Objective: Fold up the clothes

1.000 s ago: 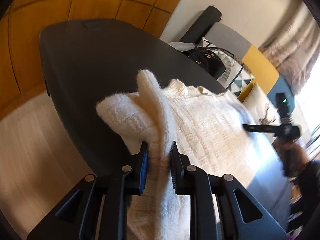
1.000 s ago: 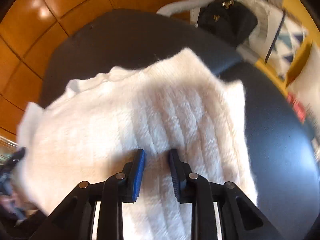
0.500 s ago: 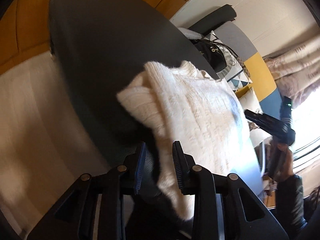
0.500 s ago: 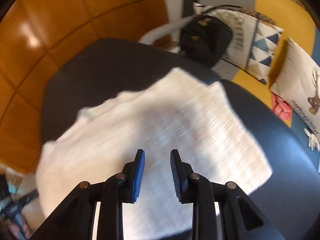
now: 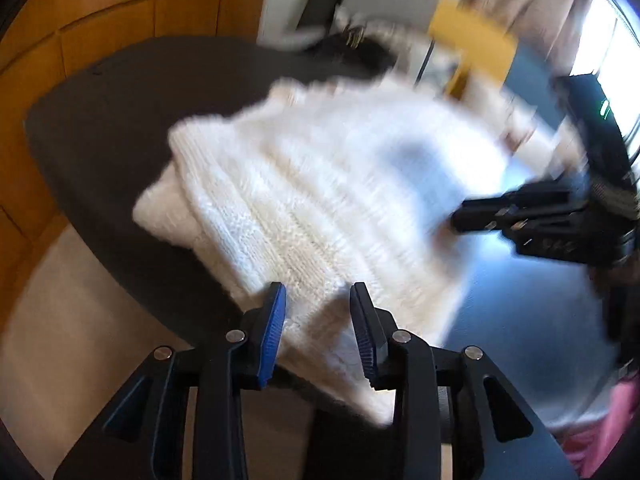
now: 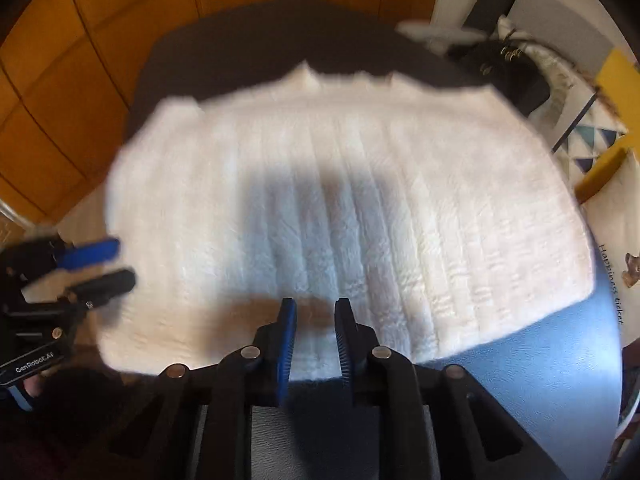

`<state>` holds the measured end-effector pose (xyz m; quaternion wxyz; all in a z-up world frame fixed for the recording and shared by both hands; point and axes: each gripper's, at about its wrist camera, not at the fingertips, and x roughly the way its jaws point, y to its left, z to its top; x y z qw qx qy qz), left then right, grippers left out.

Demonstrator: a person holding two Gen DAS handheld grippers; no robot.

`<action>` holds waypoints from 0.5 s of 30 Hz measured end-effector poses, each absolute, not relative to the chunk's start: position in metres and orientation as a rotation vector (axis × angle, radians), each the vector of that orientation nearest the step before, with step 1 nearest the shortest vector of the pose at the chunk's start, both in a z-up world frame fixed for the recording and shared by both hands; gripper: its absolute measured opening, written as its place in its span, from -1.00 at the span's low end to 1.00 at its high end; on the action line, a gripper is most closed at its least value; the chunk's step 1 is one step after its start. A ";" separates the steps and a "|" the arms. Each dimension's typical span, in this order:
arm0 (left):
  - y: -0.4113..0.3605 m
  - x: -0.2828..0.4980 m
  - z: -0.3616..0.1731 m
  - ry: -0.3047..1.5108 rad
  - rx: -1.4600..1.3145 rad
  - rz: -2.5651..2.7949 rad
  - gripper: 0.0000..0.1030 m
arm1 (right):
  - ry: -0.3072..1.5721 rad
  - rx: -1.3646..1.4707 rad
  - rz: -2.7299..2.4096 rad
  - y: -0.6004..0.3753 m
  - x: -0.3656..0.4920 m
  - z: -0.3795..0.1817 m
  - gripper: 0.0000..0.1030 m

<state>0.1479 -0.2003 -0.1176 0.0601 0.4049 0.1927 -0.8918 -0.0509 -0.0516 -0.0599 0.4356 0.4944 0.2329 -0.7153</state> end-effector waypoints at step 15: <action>-0.296 0.216 -0.167 1.542 1.041 -2.532 -0.30 | 0.577 1.019 -1.844 -0.100 0.079 -0.071 -0.31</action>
